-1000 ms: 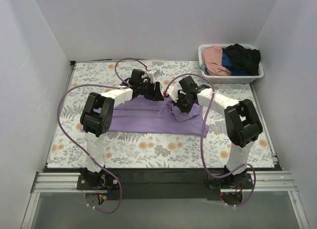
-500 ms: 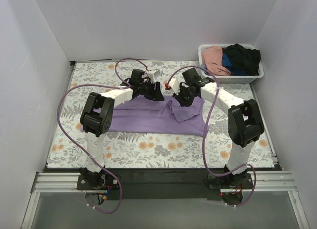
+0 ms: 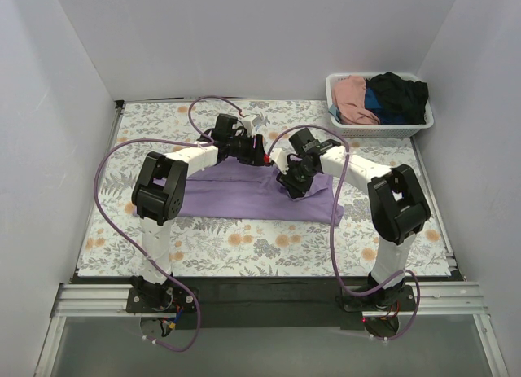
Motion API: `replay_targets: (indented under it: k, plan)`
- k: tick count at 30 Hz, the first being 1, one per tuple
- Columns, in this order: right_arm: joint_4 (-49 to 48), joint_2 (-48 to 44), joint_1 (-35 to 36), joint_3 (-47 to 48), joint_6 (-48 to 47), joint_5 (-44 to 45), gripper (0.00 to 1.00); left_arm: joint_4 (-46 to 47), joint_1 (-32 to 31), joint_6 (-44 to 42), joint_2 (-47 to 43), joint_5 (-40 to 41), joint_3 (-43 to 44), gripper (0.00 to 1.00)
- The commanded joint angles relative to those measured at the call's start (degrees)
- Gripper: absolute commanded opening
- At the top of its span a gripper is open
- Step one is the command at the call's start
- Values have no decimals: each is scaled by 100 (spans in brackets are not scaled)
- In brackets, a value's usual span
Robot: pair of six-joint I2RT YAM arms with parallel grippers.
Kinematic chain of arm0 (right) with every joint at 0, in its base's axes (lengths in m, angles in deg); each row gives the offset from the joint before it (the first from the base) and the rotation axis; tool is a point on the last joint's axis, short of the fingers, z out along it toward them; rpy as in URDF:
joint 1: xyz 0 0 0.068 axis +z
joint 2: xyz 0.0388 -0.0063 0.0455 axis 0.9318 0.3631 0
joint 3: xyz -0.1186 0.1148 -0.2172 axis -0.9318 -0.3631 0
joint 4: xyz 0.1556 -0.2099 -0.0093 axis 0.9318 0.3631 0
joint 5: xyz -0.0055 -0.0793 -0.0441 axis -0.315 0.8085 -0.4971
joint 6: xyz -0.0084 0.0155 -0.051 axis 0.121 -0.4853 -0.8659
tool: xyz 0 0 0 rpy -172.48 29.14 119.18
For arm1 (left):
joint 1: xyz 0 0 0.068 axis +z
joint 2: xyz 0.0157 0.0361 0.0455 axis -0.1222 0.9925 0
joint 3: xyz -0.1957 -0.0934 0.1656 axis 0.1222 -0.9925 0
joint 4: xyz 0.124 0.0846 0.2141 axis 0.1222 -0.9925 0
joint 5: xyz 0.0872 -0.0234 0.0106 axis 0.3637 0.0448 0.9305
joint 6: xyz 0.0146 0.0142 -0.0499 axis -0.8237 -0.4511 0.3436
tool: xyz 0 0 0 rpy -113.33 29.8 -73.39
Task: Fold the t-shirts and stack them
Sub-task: Fold the tshirt
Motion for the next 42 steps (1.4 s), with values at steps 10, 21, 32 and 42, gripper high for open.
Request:
replay_targets:
  k: [10, 21, 32, 42]
  plan:
    - [-123, 217, 21, -106, 113, -247, 41, 51, 33, -110, -271, -24, -41, 42]
    - [-228, 393, 29, -53, 113, 158, 18, 51, 50, -92, -289, -42, -23, 42]
    - [-219, -2, -260, 684, -89, 658, 1, 51, 68, -268, -315, -192, 73, 42]
    - [-88, 270, -744, 1203, -397, 773, 1, 148, 68, -417, -236, -305, 135, 42]
